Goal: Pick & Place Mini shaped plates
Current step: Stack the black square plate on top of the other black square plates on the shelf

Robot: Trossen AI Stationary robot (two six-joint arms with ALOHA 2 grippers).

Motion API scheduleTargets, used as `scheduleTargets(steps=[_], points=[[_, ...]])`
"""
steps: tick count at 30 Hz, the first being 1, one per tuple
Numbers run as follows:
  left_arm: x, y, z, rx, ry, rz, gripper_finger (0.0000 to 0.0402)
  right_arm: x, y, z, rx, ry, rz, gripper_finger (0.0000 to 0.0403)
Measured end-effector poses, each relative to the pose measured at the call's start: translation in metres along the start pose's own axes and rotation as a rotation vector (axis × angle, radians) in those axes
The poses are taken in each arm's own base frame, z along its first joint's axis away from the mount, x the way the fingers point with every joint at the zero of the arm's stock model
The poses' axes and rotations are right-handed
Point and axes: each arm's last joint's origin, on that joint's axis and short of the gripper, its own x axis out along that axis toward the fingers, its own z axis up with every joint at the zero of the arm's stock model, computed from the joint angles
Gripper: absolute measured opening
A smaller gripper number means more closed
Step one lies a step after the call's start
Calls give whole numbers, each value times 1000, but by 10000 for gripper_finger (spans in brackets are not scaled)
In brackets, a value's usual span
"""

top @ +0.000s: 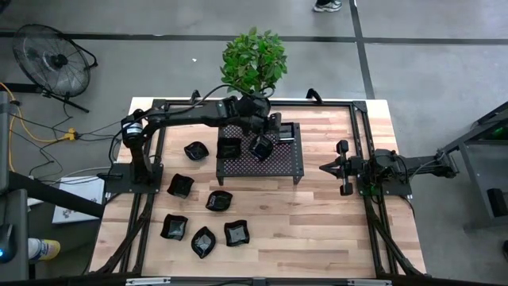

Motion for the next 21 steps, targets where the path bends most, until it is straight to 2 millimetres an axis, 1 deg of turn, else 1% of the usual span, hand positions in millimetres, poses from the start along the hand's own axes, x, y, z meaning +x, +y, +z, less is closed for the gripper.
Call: scheduleTargets(steps=[12,17,21], points=[[0,-1,1,5,-24,-9,1,0,0,0,0,0,0,5],[-6,-9,4,44,-58,-61,1,0,0,0,0,0,1,5],[-9,-10,4,88,-64,-63,1,0,0,0,0,0,1,5]])
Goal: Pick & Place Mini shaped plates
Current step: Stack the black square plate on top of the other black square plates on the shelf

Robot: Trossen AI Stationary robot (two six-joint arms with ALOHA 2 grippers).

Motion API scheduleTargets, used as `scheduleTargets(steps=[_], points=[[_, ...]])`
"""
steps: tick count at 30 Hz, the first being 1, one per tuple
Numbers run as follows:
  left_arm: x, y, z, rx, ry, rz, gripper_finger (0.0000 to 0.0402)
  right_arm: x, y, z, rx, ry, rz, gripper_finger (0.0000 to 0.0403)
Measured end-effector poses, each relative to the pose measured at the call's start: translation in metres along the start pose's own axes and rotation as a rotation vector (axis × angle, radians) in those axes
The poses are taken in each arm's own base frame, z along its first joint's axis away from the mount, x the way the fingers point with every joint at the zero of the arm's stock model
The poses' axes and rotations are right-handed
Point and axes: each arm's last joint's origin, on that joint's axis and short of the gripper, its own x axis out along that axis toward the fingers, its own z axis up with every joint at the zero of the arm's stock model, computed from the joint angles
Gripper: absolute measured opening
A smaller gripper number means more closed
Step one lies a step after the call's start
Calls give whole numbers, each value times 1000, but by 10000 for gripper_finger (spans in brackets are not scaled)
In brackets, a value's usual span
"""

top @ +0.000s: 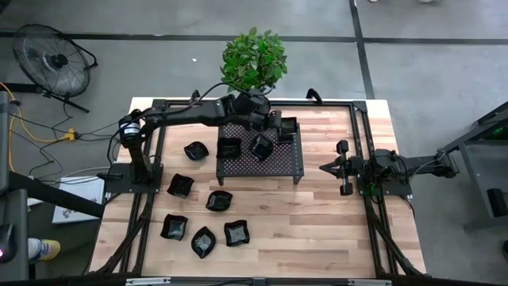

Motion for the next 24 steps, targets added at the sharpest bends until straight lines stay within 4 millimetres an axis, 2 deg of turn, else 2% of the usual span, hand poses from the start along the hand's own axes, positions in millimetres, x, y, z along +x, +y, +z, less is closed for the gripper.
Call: scheduleTargets(steps=[9,11,13,16,19,24], points=[[-17,-9,2,92,2,-35,1,0,0,-1,-36,8,11,5],[-19,-11,2,110,-7,-41,1,1,5,-2,-358,0,148,5],[-19,-10,2,115,-3,-39,1,1,8,-2,-597,-59,245,5],[-19,-11,2,124,9,-46,1,2,9,-2,-764,-104,287,5],[-19,-11,1,150,11,-46,1,2,9,-2,-770,-100,280,5],[-19,-11,1,164,8,-51,1,2,8,-2,-653,-61,244,4]])
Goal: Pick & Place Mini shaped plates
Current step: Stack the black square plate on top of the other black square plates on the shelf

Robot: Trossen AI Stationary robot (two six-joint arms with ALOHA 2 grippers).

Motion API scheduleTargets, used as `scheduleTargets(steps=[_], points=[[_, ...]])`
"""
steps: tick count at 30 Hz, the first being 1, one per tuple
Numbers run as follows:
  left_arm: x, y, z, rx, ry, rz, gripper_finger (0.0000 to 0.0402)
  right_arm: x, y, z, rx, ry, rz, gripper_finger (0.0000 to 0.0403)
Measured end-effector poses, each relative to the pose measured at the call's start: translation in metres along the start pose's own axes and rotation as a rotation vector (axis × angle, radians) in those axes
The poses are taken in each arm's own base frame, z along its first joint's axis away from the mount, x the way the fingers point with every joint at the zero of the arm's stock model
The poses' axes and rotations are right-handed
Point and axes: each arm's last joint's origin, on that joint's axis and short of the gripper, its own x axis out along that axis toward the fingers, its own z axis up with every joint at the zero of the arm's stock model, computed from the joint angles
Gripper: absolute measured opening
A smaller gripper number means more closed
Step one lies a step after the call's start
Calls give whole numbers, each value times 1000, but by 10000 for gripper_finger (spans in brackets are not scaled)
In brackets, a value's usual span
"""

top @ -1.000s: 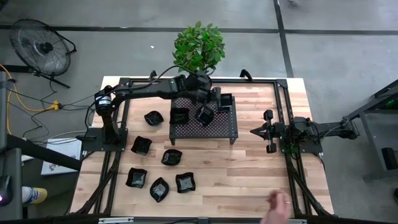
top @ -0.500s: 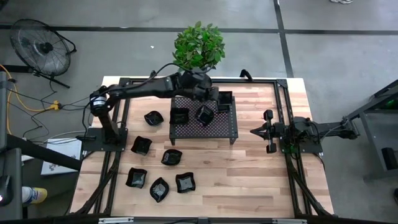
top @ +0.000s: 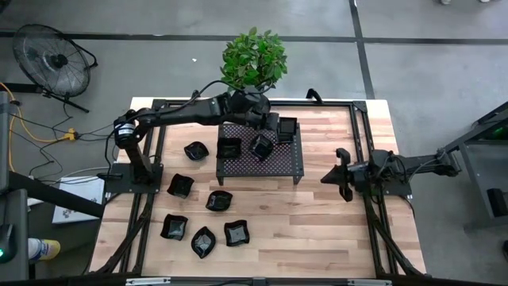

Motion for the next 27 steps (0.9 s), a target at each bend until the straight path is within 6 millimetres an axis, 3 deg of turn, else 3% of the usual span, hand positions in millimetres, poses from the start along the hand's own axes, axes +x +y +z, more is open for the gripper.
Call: scheduleTargets(steps=[6,20,24,27], points=[[1,-2,-2,3,5,-3,1,0,0,0,108,13,-14,5],[1,-1,-2,4,-3,2,1,0,-3,1,111,9,-49,5],[1,-1,-2,26,-5,4,1,-1,-9,6,254,-32,-142,4],[1,-1,-2,66,-3,2,1,-3,-20,12,429,-87,-319,4]])
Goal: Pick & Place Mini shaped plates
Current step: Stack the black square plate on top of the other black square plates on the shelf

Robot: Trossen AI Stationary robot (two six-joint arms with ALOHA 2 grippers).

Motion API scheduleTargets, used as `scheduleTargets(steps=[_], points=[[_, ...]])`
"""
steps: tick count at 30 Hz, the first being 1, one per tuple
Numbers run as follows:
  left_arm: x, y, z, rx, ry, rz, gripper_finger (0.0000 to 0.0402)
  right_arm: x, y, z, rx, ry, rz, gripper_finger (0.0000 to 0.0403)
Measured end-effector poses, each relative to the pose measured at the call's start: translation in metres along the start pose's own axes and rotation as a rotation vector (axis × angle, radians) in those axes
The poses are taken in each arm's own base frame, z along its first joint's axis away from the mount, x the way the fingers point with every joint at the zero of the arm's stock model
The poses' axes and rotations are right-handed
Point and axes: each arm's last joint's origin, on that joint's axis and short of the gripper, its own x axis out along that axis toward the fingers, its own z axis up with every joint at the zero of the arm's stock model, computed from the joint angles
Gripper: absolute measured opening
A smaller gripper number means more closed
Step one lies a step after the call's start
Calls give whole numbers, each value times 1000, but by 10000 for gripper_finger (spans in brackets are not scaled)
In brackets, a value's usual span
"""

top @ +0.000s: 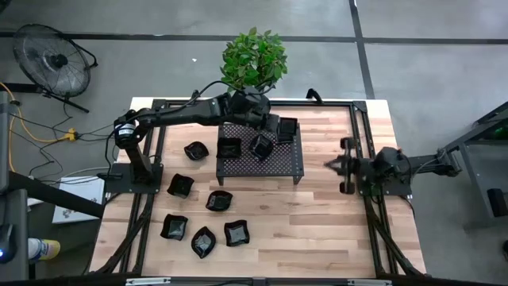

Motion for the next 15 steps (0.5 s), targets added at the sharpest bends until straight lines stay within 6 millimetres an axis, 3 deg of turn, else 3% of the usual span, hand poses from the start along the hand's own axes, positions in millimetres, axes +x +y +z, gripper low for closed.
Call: scheduleTargets(steps=[5,10,15], points=[[0,0,0,111,3,-5,1,-3,-14,10,365,-80,-393,2],[0,-2,2,267,-24,-11,1,0,-13,9,291,-24,-351,3],[0,-10,7,447,-129,-43,1,14,-17,22,268,159,-364,1]])
